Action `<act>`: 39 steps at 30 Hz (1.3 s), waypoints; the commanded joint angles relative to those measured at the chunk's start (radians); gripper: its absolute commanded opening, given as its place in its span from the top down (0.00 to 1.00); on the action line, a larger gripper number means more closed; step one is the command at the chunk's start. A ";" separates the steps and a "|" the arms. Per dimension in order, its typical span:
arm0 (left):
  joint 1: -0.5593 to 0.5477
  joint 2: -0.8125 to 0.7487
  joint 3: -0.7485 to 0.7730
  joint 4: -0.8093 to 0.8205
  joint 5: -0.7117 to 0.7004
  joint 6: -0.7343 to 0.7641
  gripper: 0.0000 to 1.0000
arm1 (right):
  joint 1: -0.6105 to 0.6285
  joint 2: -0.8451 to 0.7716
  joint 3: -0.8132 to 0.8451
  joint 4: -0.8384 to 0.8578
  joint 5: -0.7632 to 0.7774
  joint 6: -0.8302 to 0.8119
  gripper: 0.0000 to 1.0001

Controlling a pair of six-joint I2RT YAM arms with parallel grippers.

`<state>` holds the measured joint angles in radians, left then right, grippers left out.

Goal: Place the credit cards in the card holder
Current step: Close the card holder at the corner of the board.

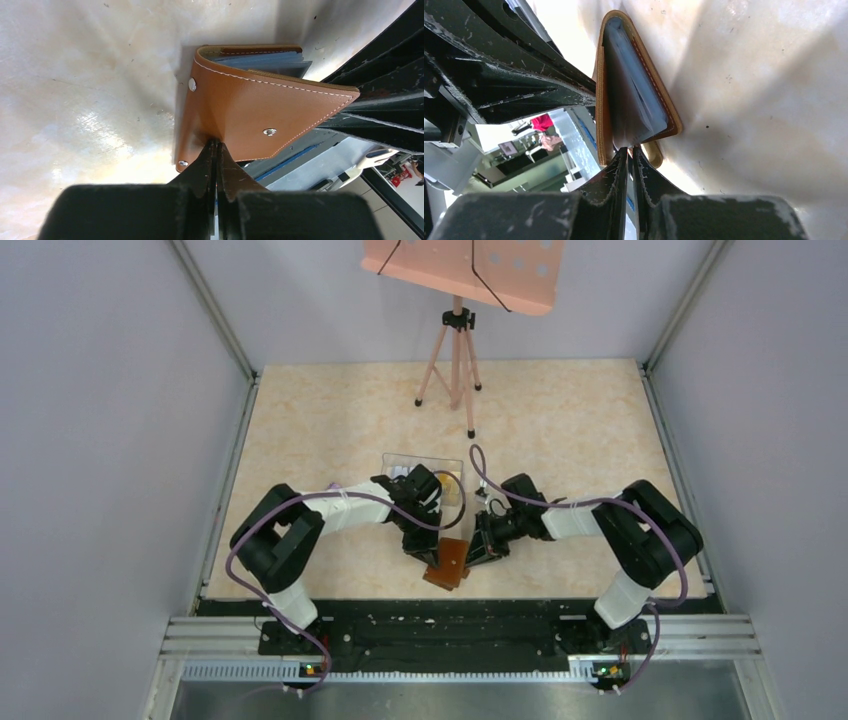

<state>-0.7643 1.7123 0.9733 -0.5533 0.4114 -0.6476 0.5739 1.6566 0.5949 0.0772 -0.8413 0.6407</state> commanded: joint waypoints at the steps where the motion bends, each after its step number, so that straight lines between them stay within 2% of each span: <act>1: 0.000 0.046 -0.016 0.003 -0.016 0.011 1.00 | 0.005 0.022 -0.005 0.003 -0.056 -0.007 0.92; 8: 0.000 0.097 0.012 -0.002 -0.035 0.004 1.00 | 0.006 0.053 0.011 -0.122 -0.109 -0.087 0.88; 13: 0.000 0.119 0.030 -0.014 -0.040 0.014 1.00 | 0.004 0.043 0.016 -0.173 -0.083 -0.120 0.85; 19: 0.000 0.119 0.032 -0.035 -0.047 0.030 1.00 | -0.030 -0.062 0.028 -0.164 0.037 -0.082 0.64; 25: 0.000 0.118 0.028 -0.039 -0.041 0.037 1.00 | -0.057 -0.071 0.034 -0.109 0.042 -0.060 0.67; 32: 0.000 0.122 0.026 -0.033 -0.032 0.041 1.00 | -0.054 0.003 0.014 0.043 -0.054 -0.004 0.72; 39: -0.001 0.129 0.021 -0.025 -0.025 0.035 1.00 | -0.026 0.041 0.009 0.061 -0.085 -0.004 0.71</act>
<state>-0.7502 1.7767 1.0256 -0.6022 0.4568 -0.6361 0.5259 1.6768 0.5972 0.0765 -0.8871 0.6327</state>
